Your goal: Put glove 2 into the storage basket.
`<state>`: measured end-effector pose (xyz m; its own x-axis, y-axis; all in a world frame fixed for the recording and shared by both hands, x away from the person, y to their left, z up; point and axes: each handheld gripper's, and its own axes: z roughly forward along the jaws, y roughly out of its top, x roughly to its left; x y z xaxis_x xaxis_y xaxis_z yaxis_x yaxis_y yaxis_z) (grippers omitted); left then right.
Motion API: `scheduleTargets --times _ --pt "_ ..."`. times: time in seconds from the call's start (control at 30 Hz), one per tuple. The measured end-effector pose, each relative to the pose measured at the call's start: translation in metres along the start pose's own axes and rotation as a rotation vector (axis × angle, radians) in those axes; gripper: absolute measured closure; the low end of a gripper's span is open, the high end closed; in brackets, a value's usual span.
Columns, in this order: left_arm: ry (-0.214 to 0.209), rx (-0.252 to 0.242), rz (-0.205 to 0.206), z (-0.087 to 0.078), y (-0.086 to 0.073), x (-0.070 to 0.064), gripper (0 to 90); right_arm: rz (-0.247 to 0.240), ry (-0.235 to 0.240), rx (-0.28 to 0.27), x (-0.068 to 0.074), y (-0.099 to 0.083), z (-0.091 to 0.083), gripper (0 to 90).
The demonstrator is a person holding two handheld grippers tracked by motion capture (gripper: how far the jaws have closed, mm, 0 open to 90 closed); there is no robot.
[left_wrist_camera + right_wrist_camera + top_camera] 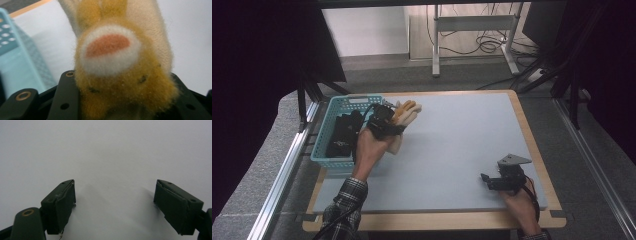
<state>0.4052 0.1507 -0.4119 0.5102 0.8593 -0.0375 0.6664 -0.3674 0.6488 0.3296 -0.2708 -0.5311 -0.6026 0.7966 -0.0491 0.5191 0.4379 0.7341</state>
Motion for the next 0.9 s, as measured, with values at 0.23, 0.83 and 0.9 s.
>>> scheduleTargets --times 0.23,0.83,0.9 --pt "0.037 0.000 -0.036 -0.012 -0.004 0.020 56.6 0.000 0.000 0.000 0.000 0.000 0.000 17.1" --pt "0.142 0.014 -0.136 -0.036 -0.019 0.067 56.5 0.000 0.000 0.000 0.000 0.000 0.000 17.1" --pt "0.157 0.019 -0.147 -0.038 -0.021 0.072 56.5 0.000 0.000 0.000 0.000 0.000 0.000 17.1"
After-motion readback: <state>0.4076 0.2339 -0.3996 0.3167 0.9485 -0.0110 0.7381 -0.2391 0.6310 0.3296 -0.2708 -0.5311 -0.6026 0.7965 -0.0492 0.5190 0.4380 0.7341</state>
